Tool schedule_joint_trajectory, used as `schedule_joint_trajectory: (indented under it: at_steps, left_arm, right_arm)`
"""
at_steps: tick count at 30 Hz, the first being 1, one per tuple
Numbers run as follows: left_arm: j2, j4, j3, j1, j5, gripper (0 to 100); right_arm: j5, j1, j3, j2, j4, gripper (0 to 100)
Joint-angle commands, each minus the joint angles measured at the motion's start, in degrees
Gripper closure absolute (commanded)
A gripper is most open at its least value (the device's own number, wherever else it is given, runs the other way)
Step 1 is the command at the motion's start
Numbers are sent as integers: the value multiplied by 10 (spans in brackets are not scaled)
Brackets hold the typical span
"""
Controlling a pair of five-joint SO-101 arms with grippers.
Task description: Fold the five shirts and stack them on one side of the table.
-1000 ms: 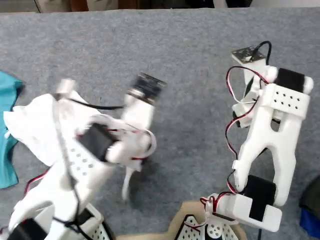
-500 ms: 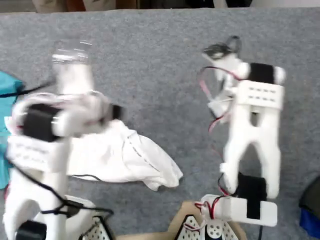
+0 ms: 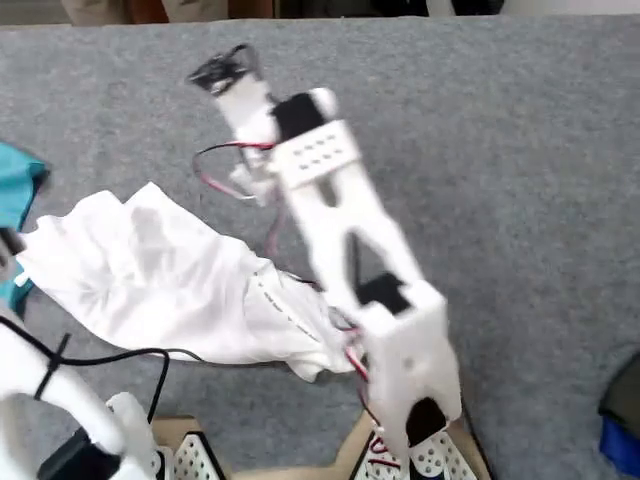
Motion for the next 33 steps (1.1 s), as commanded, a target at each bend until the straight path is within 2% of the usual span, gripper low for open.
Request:
schedule_joint_trajectory:
  at_steps: [1, 4, 7, 11, 15, 21, 24, 27, 29, 33]
  left_arm:
    - [8, -34, 25, -42, -4, 750]
    - [11, -33, 35, -64, -4, 750]
    - [11, -33, 46, -76, -4, 750]
    - [10, -32, 64, -75, -2, 750]
    - [10, -32, 79, -67, 0, 750]
    - [11, -33, 95, -33, 0, 750]
    - [11, -33, 91, -19, 0, 750]
    - [11, -33, 95, 31, 7, 750]
    - [13, -36, 98, 76, 48, 750]
    - [13, -63, 127, 168, 113, 750]
  right_arm:
    - [-8, -48, -233, 151, -12, 904]
    - [-10, -81, -389, 269, -32, 891]
    - [-12, -112, -482, 366, -62, 839]
    - [-13, -146, -458, 402, -93, 770]
    - [-55, -157, -451, 405, -76, 767]
    - [-60, -159, -448, 422, -72, 768]
    - [-61, -126, -472, 407, -23, 768]
    - [-61, -76, -482, 352, 47, 767]
    - [-57, -48, -473, 304, 83, 767]
    - [-60, 0, -409, 216, 86, 767]
